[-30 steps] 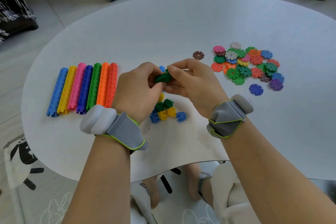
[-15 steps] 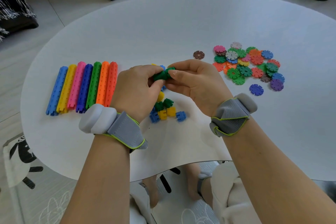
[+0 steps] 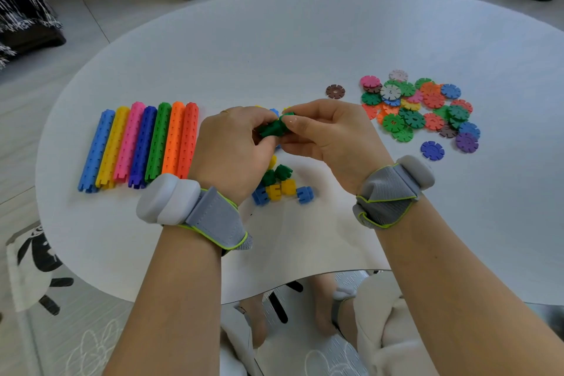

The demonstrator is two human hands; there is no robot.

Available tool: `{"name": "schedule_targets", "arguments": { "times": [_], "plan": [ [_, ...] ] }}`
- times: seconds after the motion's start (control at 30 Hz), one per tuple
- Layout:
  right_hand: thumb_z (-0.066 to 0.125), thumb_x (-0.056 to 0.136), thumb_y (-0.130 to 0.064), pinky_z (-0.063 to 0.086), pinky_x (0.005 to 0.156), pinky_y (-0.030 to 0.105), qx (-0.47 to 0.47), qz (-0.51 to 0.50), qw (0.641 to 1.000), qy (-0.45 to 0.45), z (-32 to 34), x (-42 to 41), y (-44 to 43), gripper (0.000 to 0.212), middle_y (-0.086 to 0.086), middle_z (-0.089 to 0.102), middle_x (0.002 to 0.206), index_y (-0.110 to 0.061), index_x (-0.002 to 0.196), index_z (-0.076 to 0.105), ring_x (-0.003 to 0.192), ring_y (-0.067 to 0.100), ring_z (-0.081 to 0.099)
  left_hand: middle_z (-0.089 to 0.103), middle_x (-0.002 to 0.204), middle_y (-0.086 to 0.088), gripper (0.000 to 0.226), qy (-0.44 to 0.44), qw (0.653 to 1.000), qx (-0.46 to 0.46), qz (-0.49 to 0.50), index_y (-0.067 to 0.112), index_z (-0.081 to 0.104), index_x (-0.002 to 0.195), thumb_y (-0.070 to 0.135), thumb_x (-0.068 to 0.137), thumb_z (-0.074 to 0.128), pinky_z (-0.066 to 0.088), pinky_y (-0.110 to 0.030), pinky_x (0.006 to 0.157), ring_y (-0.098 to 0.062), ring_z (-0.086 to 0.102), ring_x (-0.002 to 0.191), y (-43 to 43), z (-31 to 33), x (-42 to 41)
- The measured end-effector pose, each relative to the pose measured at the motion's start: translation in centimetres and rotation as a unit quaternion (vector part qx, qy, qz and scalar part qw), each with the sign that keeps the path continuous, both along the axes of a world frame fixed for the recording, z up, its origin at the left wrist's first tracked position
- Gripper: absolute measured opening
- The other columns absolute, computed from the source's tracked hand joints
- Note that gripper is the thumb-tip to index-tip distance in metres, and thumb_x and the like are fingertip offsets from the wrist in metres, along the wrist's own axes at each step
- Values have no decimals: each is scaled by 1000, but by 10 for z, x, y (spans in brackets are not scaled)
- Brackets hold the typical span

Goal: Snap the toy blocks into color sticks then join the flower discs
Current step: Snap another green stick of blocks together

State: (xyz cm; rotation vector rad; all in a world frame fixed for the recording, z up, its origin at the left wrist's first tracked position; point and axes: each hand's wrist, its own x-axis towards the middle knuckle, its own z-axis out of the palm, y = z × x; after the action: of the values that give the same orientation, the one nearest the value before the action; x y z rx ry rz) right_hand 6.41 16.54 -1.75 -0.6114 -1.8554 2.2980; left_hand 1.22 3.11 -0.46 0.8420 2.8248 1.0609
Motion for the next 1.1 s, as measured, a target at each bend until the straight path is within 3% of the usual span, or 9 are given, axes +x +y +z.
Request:
{"name": "schedule_targets", "arguments": {
  "times": [0.23,0.5,0.63,0.77,0.87,0.97,1.1],
  "plan": [
    [62,89,-5,59,73,32,-16,9,1000,9,0,1,1,14,18,71,90,1,101,66,79,24,71,69,94,3,22,-8,999,28,19,18,70,101,13,80,67,51,-36,84,-17,63,85,2,3,1],
    [61,91,-17,48,55,23,124,19,992,-17,-5,-1,-4,16,7,72,83,-17,105,70,60,10,59,52,89,2,32,-1,998,-55,1,26,65,117,19,86,61,33,-19,75,-13,50,88,2,1,-3],
    [59,92,-27,44,55,20,242,9,969,-37,-14,-4,-7,30,0,72,84,-15,119,63,53,5,59,63,105,-5,32,-12,998,-60,28,23,65,117,22,86,61,42,-29,88,-21,56,98,-4,2,-9],
    [63,87,-14,46,58,17,295,14,954,-43,-16,-4,2,12,-6,68,77,-20,95,70,56,6,61,63,113,-5,34,-19,996,-74,34,21,63,120,23,86,62,39,-27,91,-21,55,102,-7,0,-11],
    [67,82,-13,48,64,18,329,35,943,-39,-14,-3,5,13,-10,63,73,-25,85,69,62,7,60,63,115,-4,34,-23,997,-74,32,21,62,121,23,87,61,39,-28,92,-21,56,103,-8,0,-11],
    [73,78,-22,42,65,16,367,81,925,-49,-13,-2,4,17,-12,59,80,-27,94,69,64,2,52,62,117,-4,34,-24,997,-72,30,20,62,121,23,87,61,40,-28,92,-21,56,102,-8,0,-11],
    [70,80,-25,37,65,15,458,90,882,-67,-17,-6,0,31,-6,54,94,-30,110,65,76,8,50,62,117,-4,34,-25,997,-73,31,21,62,121,23,87,60,41,-29,93,-21,56,102,-8,0,-10]
  ]
}}
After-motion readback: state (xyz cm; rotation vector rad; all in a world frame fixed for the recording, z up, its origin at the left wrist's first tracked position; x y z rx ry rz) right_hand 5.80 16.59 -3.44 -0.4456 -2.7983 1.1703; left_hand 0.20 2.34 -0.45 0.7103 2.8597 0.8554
